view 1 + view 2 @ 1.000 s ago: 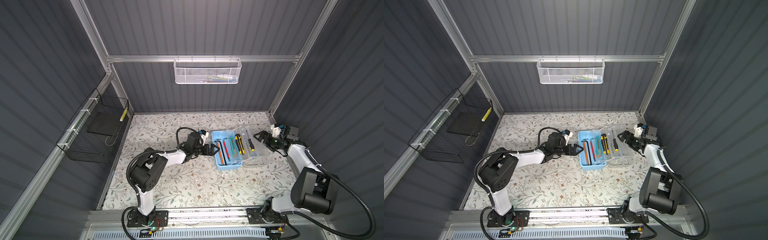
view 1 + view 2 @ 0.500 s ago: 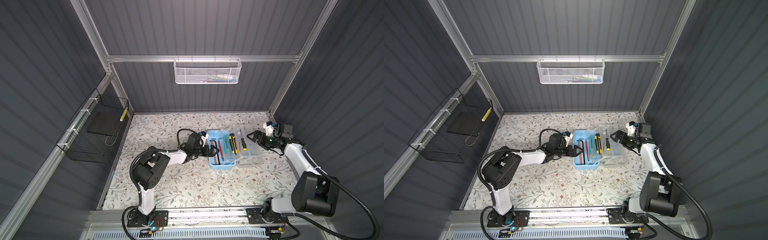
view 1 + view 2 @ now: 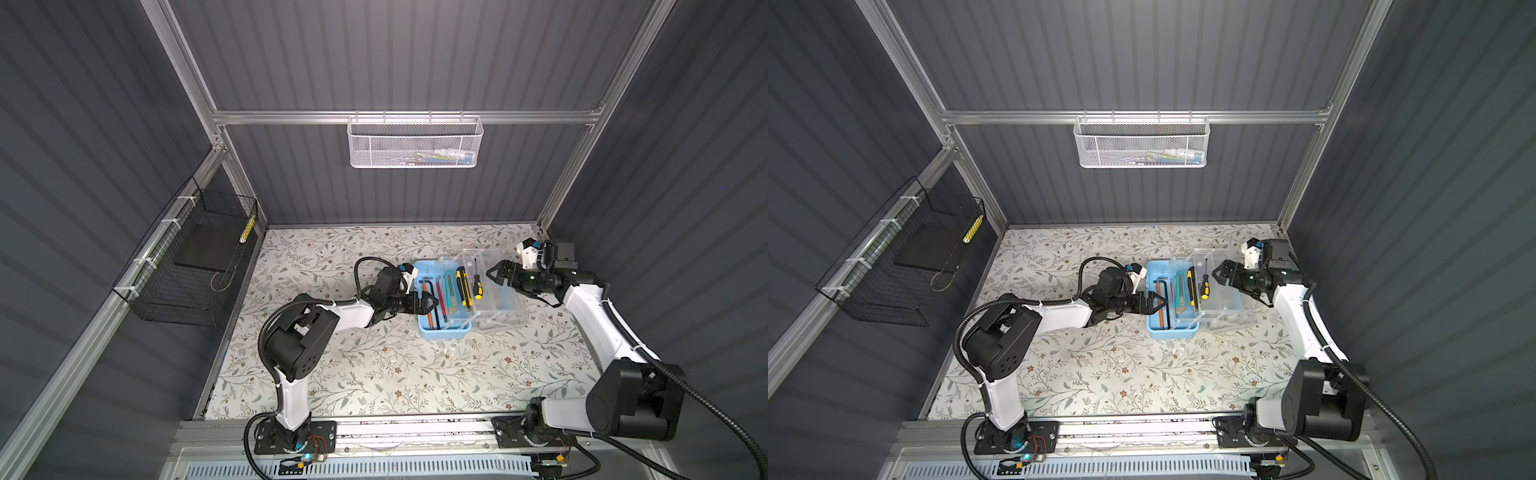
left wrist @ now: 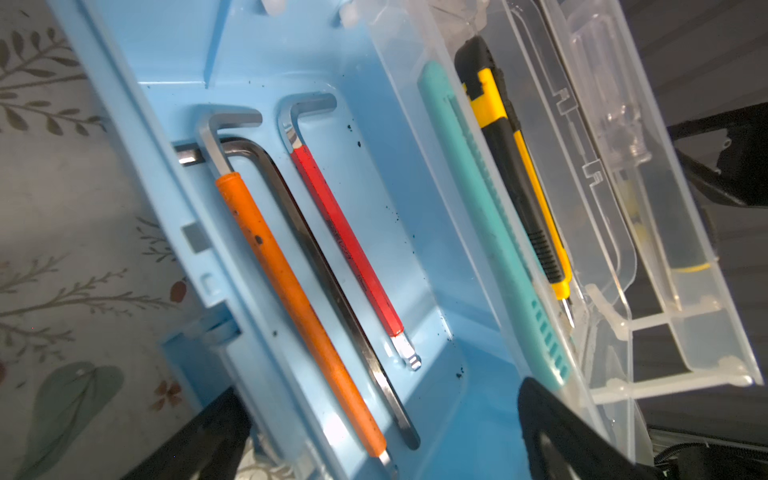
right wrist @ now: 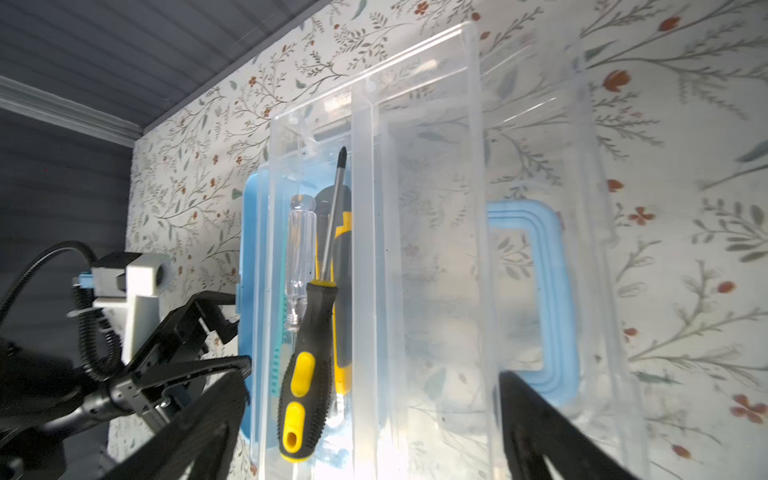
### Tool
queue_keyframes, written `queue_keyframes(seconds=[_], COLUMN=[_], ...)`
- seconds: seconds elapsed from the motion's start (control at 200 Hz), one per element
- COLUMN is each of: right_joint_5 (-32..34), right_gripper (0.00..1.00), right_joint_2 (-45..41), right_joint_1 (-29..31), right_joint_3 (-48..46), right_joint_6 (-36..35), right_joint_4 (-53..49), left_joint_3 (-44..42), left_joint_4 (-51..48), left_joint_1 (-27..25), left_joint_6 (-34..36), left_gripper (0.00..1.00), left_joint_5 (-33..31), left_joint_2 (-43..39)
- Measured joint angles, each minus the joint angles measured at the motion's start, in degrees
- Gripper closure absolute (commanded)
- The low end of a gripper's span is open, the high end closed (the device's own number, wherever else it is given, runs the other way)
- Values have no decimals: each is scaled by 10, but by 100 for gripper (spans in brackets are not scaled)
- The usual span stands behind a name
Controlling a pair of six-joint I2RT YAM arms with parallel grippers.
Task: Pack the tool kit
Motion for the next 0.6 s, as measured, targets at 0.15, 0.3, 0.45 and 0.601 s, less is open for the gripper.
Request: queue_keyframes(seconds=[0.15,0.3,0.45,0.601], right_joint_5=[37,92,127,135], right_gripper=[5,5,5,9], right_joint_2=[0,0,0,-1], right_joint_1=[24,28,18,-16], right_joint_3=[16,31,40,31], right_joint_6=[-2,-12,-20,-19], right_joint_4=[-26,-47,-51,-37], left_joint_3=[0,0,0,0], left_joint_4=[-3,-13,-24,-32], left_joint_1=[0,0,0,0], left_joint_6=[2,6,12,19], left_gripper=[0,0,0,0], left_joint_5=[-4,-12,-22,-29], left_joint_2=[0,-9,-21,-24])
